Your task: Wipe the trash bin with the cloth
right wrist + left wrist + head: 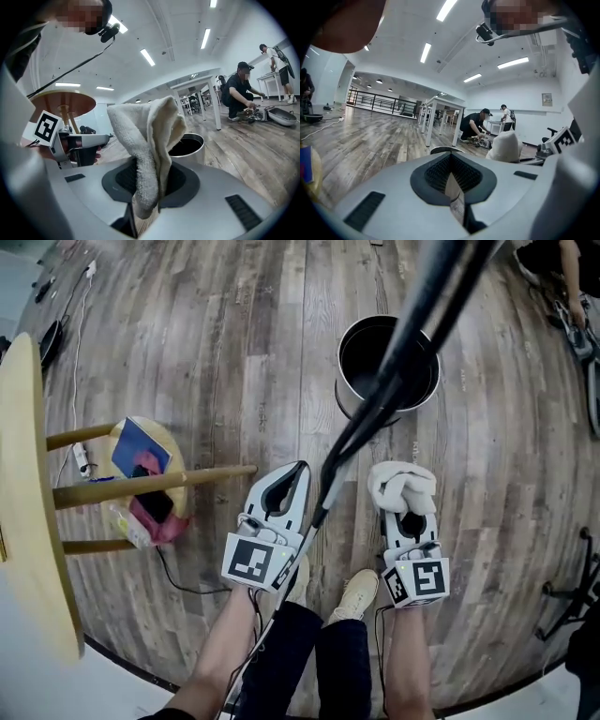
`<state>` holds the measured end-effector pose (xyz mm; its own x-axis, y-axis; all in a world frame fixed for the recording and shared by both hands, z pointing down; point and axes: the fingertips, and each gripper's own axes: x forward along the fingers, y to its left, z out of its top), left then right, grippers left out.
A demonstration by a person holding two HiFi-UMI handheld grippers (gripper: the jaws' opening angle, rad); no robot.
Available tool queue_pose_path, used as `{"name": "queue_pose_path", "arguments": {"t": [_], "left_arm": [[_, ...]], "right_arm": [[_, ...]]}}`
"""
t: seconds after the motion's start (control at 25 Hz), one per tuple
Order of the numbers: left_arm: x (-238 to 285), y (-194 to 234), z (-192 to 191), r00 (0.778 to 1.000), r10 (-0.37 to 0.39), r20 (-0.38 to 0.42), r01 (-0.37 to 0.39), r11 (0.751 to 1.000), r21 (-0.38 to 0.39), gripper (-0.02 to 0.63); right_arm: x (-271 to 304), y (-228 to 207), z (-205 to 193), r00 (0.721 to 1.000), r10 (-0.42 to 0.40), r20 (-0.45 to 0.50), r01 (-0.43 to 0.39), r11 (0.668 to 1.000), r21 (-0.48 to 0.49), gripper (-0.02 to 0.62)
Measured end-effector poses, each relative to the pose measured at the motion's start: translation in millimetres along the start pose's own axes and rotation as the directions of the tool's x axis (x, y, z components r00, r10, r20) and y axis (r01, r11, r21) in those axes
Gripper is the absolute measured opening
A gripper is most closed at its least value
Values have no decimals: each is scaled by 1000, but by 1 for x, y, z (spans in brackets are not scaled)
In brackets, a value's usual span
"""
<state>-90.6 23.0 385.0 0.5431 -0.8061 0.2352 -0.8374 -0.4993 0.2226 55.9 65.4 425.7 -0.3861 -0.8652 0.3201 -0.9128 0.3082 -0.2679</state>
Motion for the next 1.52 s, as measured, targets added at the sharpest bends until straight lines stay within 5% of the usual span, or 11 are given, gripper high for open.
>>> {"name": "queue_pose_path", "arguments": {"t": [0.28, 0.6, 1.0, 1.52], "left_arm": [[-9, -2, 65, 999, 30, 21, -31, 999, 10, -5], [4, 10, 72, 999, 46, 18, -46, 999, 9, -5], [38, 39, 40, 998, 54, 18, -55, 998, 19, -5], [73, 105, -59, 997, 80, 14, -80, 997, 11, -5]], "right_arm": [[-5, 17, 66, 999, 24, 31, -24, 1000, 5, 94], [21, 14, 79, 999, 46, 26, -45, 999, -10, 94], [80, 5, 60, 995, 101, 13, -101, 993, -61, 94], [176, -5, -20, 988, 152, 18, -149, 984, -98, 94]]}}
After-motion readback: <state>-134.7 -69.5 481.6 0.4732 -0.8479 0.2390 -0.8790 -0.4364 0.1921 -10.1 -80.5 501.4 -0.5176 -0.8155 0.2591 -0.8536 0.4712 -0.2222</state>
